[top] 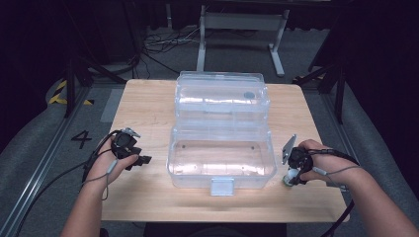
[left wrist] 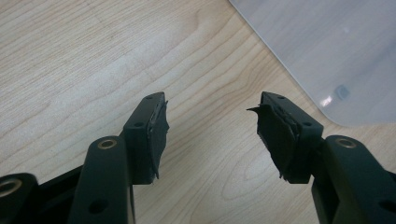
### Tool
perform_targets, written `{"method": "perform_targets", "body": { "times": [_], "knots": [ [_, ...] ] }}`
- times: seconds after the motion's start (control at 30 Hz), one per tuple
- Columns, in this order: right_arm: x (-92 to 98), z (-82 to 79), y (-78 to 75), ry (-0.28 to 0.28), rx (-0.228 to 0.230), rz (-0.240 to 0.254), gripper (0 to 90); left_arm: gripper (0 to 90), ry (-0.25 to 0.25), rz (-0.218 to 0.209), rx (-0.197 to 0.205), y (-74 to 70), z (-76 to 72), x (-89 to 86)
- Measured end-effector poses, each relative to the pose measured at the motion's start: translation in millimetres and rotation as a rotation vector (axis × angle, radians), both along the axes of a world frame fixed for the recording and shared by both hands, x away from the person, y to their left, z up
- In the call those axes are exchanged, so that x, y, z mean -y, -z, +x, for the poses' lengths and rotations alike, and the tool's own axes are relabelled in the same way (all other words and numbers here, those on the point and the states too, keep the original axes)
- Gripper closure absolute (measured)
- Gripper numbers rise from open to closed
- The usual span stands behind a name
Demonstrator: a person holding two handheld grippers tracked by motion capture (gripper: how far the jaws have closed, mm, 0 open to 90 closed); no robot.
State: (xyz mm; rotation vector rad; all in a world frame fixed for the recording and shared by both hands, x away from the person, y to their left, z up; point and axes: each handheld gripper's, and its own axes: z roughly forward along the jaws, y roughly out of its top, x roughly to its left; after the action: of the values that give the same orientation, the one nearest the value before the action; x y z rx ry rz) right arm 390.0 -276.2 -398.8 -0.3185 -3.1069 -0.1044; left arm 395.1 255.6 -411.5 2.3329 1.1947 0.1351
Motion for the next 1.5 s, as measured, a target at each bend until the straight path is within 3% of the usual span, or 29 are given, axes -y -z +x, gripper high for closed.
{"method": "perform_targets", "body": {
  "times": [1.03,1.5],
  "knots": [
    [-11.3,1.6,-70.9,-0.002,0.043,0.020,50.2,43.5,0.006,-0.004,0.007,-2.4,-0.8,-1.9],
    [-20.9,2.2,-101.2,-0.019,0.086,0.047,50.2,43.5,0.022,-0.007,0.004,-1.2,4.8,3.9]
  ]
}}
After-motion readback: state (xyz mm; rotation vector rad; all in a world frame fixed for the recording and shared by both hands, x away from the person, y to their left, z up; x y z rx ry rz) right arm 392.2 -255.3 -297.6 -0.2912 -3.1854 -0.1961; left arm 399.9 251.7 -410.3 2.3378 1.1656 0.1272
